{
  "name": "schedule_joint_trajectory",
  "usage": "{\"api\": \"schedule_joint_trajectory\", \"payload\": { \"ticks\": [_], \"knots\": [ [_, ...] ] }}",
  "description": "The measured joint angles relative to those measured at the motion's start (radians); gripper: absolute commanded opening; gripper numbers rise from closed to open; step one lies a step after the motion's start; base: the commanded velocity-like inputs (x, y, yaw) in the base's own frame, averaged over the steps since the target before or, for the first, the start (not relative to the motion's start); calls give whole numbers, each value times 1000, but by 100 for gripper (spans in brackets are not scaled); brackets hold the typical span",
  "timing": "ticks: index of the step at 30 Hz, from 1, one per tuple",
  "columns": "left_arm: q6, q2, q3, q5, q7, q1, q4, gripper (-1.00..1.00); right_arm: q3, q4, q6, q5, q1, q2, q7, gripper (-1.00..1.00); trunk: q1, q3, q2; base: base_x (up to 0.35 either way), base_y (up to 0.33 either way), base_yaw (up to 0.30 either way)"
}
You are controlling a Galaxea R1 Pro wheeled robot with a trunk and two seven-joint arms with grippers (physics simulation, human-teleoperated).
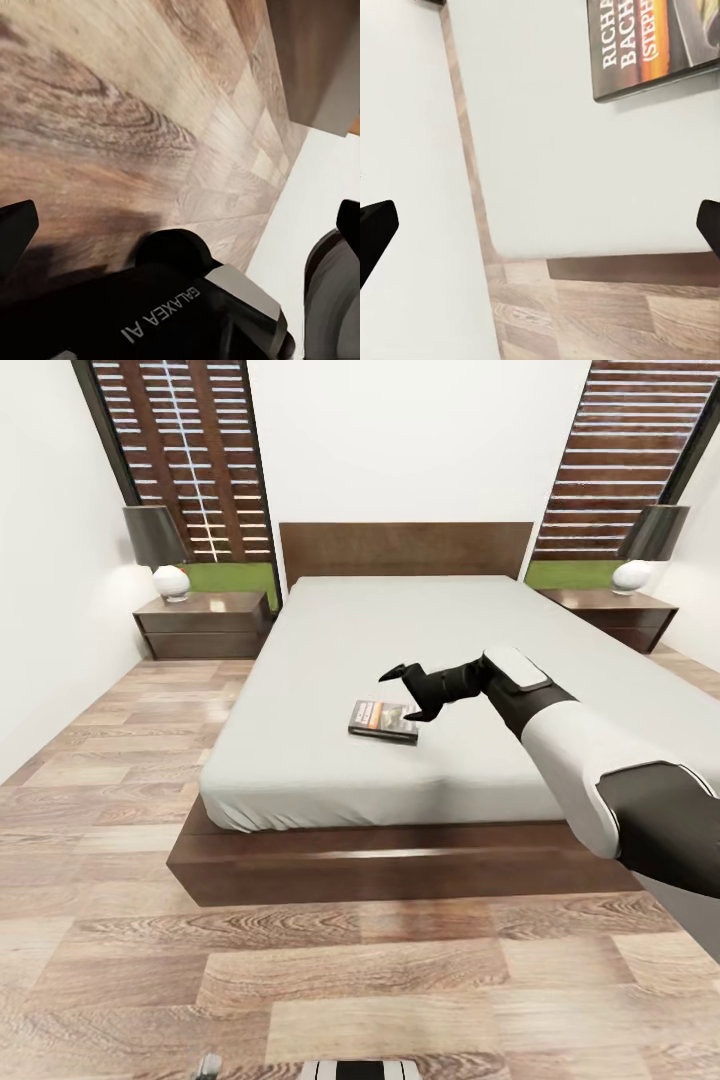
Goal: In the bedroom, move the book from the bed onto either nightstand, and place the two sandals side by side next to the bed.
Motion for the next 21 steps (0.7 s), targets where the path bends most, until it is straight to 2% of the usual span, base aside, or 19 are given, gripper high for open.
{"api": "schedule_joint_trajectory", "payload": {
  "ticks": [8,16,21],
  "knots": [
    [16,5,0,-5,1,5,0,100,0,-13,1,1,0,-2,1,100,0,0,0,179,0,0],
    [15,10,0,-7,-1,7,0,100,3,-21,1,0,0,-2,3,100,0,0,0,259,0,0],
    [15,11,0,-7,0,8,0,100,-2,-58,0,1,0,-1,-1,100,0,0,0,274,0,0]
  ]
}}
